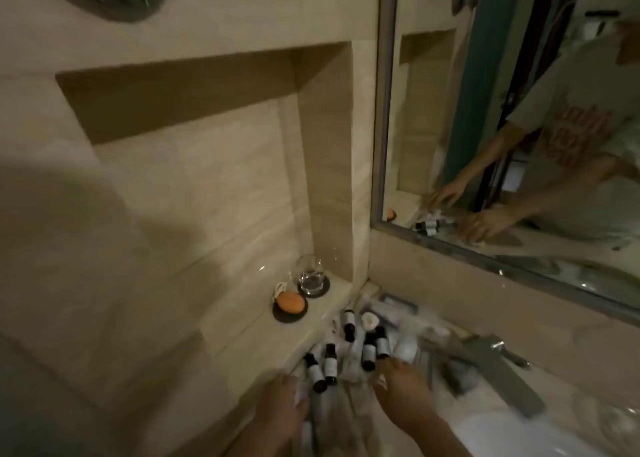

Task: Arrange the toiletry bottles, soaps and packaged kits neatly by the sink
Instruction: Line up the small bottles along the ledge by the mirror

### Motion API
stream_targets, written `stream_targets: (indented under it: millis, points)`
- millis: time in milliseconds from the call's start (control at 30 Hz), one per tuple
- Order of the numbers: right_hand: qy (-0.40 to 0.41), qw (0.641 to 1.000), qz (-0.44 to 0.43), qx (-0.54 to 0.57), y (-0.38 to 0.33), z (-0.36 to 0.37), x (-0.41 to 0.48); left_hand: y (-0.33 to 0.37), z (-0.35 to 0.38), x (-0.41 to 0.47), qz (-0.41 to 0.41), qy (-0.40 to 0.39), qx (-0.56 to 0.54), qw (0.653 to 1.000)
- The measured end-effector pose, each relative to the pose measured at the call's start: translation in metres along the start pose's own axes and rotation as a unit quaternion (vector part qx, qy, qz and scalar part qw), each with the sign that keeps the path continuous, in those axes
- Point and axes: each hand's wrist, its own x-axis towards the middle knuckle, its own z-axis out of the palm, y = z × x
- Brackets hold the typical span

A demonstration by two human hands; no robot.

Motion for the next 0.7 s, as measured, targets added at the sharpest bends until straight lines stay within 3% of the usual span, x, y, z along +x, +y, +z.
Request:
stream_targets:
  millis: [100, 267, 467, 700]
  points:
    - [0.0, 0.999, 0.037, 0.016, -0.002, 0.01, 0.021, -0.003, 0.002, 0.023, 0.002, 0.014, -0.001, 1.0]
    - [-0.079, 0.993, 0.086, -0.009, -0.003, 0.023, 0.055, -0.002, 0.014, 0.061, -0.019, 0.005, -0.084, 0.996]
    - [0.0, 0.987, 0.162, -0.006, -0.001, 0.026, 0.093, 0.014, 0.018, 0.094, -0.096, -0.031, -0.106, 0.989]
    - [-0.074, 0.969, 0.22, 0.086, 0.01, 0.022, 0.124, 0.032, 0.014, 0.11, -0.137, -0.042, -0.126, 0.982]
